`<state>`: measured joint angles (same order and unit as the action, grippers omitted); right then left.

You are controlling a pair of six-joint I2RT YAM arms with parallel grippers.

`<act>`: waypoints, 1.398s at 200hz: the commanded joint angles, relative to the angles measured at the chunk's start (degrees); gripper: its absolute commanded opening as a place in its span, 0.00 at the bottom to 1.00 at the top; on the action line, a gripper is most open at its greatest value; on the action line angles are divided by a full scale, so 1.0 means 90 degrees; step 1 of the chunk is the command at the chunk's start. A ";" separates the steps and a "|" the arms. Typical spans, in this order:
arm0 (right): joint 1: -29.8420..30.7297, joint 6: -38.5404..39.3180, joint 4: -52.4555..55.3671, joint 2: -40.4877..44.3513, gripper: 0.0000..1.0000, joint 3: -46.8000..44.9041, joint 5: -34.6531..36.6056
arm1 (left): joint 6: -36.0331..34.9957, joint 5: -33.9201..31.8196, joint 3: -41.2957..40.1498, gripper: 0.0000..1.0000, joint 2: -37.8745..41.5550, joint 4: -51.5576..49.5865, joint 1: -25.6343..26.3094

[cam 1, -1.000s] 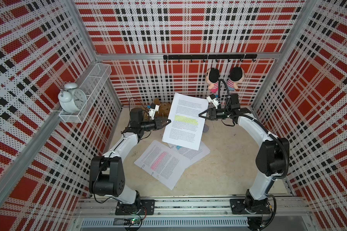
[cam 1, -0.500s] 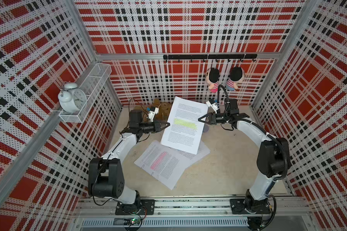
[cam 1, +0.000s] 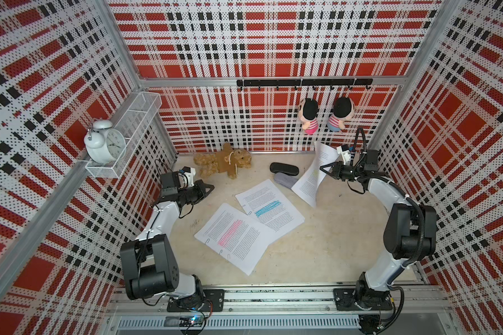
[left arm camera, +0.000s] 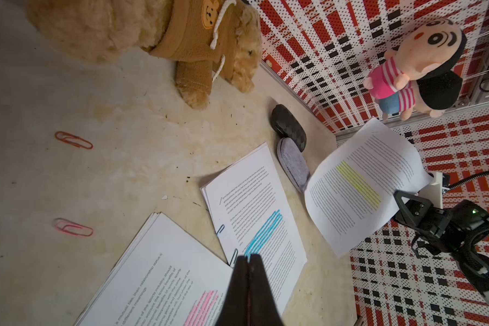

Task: Unclip the paperclips from the documents
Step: Remove the paper clip from the document, then place the paper clip at the center of the board, then place the document at the center of the board.

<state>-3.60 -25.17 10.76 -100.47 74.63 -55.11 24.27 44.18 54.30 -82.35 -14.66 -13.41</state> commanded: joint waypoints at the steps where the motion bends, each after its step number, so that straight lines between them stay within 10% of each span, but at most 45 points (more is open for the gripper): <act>1: 0.0177 0.0079 -0.0154 0.0223 0.00 -0.0104 0.0010 | 0.0064 -0.0500 -0.0115 0.00 0.0175 -0.0045 0.0025; 80: 0.1150 0.0407 0.0937 0.0543 0.00 0.0453 0.0278 | 0.0813 -0.2002 -0.0600 0.14 -0.0938 0.1038 -0.0057; 166: 0.1612 -0.0020 0.1263 0.1253 0.00 0.0599 0.0318 | 0.1423 -0.3010 -0.0456 0.74 -0.0560 0.1132 -0.0082; 279: -0.0747 0.0275 0.3052 0.0100 0.00 0.0049 0.2496 | 0.2131 -0.3669 0.0422 0.87 -0.0770 0.1084 0.1773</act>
<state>-7.35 -24.08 33.12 -95.68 73.08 -40.66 42.04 12.60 56.95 -88.01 -5.13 0.91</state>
